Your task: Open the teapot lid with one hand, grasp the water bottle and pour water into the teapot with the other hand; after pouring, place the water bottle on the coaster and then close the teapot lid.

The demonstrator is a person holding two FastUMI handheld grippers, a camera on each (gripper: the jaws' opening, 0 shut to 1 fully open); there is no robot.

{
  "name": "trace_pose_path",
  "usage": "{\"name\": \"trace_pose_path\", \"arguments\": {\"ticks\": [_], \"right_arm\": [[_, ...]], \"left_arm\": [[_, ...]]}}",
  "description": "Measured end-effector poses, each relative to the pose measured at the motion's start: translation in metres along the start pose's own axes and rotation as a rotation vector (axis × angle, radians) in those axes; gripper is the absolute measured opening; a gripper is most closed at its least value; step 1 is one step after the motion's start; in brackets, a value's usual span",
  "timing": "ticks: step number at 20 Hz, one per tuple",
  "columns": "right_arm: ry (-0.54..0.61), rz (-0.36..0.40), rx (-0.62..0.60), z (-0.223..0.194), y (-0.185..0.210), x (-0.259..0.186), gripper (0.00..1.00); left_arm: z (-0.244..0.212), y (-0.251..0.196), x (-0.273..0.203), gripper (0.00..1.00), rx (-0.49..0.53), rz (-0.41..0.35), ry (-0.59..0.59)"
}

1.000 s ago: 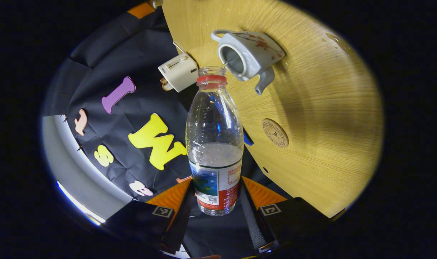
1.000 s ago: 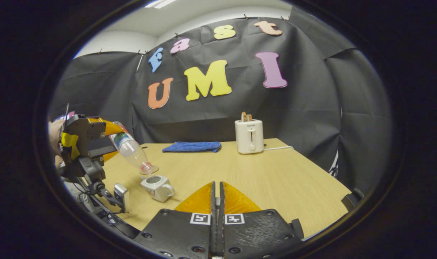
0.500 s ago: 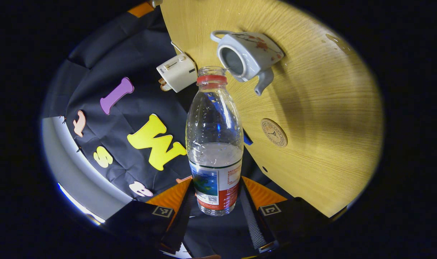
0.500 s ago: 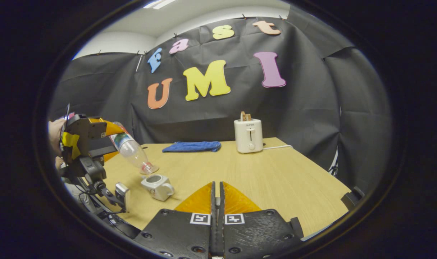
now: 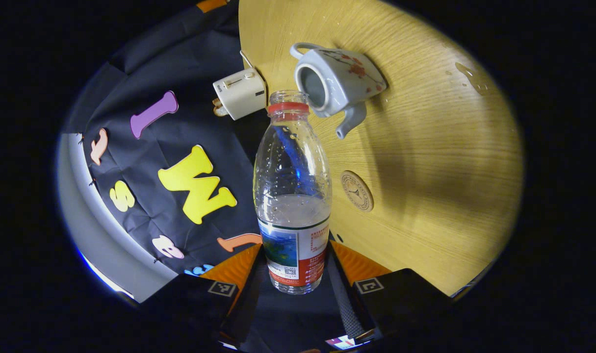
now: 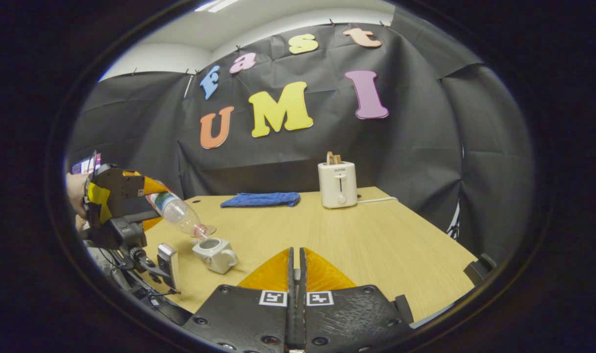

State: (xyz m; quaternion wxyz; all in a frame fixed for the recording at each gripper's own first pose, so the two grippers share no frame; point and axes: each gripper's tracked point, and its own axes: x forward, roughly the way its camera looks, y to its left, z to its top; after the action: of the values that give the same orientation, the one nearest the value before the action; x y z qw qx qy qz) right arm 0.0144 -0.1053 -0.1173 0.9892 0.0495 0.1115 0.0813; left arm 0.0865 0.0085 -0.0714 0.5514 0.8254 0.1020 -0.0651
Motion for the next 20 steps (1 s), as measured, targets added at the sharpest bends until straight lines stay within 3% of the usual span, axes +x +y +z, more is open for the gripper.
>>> {"name": "trace_pose_path", "arguments": {"ticks": [3, 5, 9, 16, 20], "right_arm": [[0.003, -0.003, -0.002, 0.000, 0.002, -0.002, 0.00], [0.002, -0.003, 0.002, 0.003, 0.004, -0.004, 0.00], [-0.001, -0.003, -0.010, 0.010, 0.011, -0.007, 0.00], [-0.012, 0.061, -0.013, 0.023, 0.049, -0.013, 0.00], [-0.002, 0.086, -0.035, 0.020, 0.065, -0.011, 0.00]], "left_arm": [[-0.006, -0.006, -0.002, 0.72, -0.124, 0.009, -0.005], [-0.011, -0.026, 0.001, 0.72, -0.282, -0.043, -0.017], [-0.008, -0.057, -0.012, 0.72, -0.726, -0.146, -0.032], [-0.028, -0.043, -0.021, 0.73, -1.502, -0.118, -0.052], [-0.014, -0.048, -0.030, 0.73, -1.798, -0.166, -0.099]]}}
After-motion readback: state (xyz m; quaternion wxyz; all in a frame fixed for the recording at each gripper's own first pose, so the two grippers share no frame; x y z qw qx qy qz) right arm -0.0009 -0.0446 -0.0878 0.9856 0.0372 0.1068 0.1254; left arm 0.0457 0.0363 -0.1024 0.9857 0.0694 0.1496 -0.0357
